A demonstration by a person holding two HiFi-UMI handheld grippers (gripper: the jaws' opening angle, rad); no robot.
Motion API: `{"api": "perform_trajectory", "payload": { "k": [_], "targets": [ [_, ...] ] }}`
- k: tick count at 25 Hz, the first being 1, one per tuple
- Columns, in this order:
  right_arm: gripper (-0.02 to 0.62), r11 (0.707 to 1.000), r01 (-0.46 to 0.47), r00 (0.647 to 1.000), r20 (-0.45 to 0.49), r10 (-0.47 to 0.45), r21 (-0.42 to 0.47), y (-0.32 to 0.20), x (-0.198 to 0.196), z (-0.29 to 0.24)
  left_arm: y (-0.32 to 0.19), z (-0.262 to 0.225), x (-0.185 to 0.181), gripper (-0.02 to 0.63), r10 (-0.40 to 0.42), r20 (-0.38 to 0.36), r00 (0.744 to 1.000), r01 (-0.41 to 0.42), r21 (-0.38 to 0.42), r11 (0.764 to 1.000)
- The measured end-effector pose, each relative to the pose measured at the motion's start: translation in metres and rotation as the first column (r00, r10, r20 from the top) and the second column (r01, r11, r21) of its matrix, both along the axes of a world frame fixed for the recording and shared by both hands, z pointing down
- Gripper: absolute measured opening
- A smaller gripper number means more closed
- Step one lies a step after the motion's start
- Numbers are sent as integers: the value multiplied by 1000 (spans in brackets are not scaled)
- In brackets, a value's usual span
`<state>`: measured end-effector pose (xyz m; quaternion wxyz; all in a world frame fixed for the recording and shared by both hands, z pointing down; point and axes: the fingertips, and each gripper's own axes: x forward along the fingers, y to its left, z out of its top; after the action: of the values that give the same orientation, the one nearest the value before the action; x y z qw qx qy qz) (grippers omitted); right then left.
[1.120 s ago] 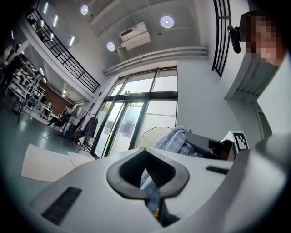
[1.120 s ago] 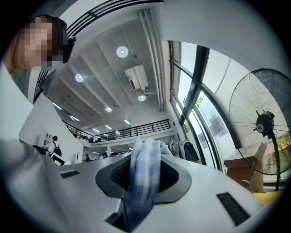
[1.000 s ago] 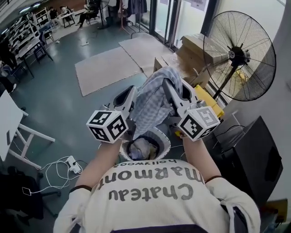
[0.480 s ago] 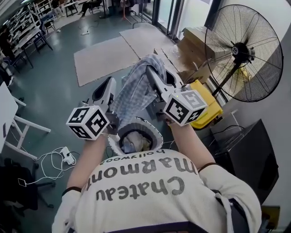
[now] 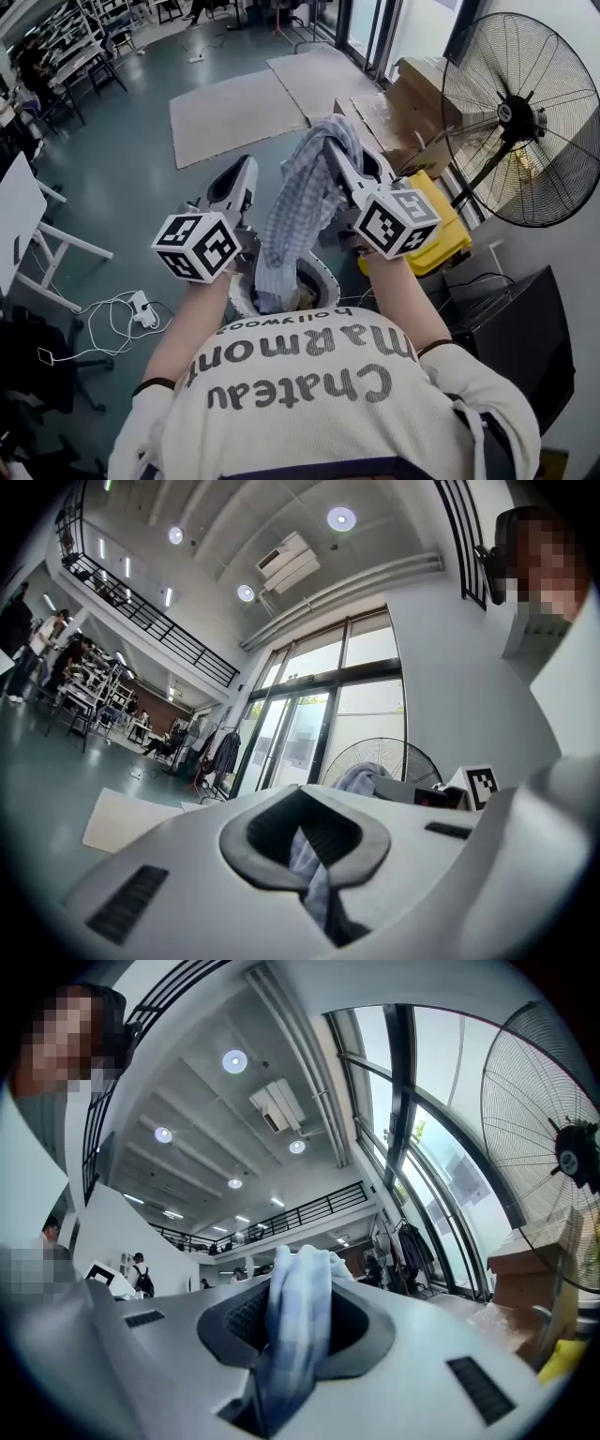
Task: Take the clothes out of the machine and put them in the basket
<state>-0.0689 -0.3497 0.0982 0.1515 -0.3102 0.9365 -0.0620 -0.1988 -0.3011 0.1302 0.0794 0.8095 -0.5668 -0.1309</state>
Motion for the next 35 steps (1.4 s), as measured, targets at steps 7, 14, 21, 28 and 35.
{"api": "perform_trajectory", "payload": {
  "k": [7, 14, 21, 28, 35],
  "targets": [
    [112, 998, 23, 1000, -20, -24, -52, -17, -1, 29, -5, 11, 0, 8, -42, 7, 999, 42, -16, 999],
    [114, 993, 44, 997, -60, -51, -112, -25, -16, 65, -4, 34, -14, 8, -84, -9, 996, 84, -47, 995],
    [114, 981, 58, 992, -100, -78, -183, -34, -24, 102, -4, 54, -20, 8, -112, -18, 993, 110, -91, 990],
    [114, 957, 70, 985, -131, -111, -281, -38, -34, 150, -1, 74, -32, 8, -153, -20, 988, 148, -141, 979],
    [114, 938, 92, 971, -181, -159, -334, -36, -51, 187, -3, 102, -41, 8, -171, -30, 985, 162, -199, 966]
  ]
}}
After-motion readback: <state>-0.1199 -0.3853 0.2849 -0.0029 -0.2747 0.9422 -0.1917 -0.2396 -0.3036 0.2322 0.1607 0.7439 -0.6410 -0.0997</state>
